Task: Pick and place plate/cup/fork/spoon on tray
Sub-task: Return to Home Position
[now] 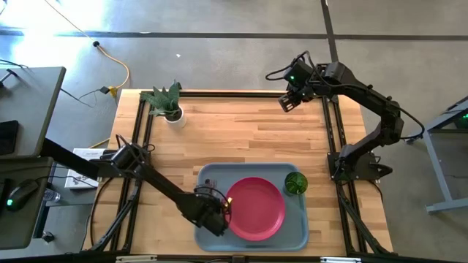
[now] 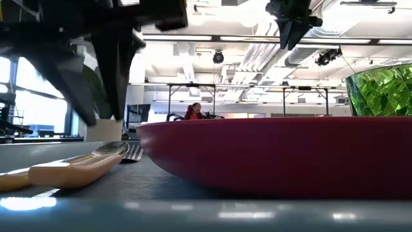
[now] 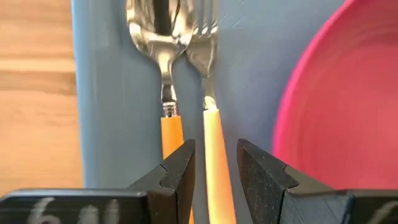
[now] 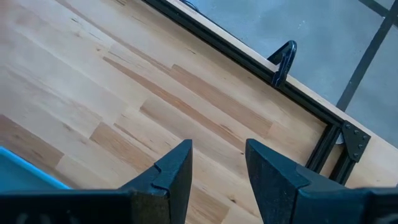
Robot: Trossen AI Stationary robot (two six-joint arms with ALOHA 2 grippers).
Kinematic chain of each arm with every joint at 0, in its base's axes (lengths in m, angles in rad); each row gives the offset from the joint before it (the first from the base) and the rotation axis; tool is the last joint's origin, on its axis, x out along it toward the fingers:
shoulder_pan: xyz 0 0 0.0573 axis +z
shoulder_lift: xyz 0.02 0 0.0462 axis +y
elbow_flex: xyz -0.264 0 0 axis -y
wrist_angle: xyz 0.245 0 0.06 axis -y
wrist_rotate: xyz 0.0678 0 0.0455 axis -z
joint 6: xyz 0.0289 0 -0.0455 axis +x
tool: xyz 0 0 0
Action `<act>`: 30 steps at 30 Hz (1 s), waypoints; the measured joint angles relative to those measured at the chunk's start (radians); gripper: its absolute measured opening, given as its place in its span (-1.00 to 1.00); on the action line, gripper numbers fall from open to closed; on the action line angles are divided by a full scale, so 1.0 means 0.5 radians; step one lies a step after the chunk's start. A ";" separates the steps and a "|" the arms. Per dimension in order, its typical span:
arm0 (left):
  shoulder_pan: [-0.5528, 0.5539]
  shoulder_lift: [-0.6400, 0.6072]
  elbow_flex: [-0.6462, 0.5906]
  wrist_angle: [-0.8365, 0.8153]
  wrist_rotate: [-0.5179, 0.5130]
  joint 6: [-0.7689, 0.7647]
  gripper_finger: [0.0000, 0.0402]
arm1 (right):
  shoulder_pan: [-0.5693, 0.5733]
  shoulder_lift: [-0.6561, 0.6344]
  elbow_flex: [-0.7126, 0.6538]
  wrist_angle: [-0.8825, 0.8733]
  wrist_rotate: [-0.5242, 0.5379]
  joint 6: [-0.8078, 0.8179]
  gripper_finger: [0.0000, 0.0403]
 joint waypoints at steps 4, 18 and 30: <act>0.027 -0.113 0.000 -0.028 -0.003 0.186 -0.47 | -0.001 0.000 0.000 -0.001 -0.032 -0.024 -0.31; 0.240 -0.750 0.000 0.020 -0.441 1.347 -0.47 | 0.000 0.000 0.001 0.003 -0.197 -0.426 -0.31; 0.400 -1.461 0.002 0.326 -0.544 2.917 -0.47 | 0.000 0.000 0.001 0.205 -0.386 -0.282 -0.31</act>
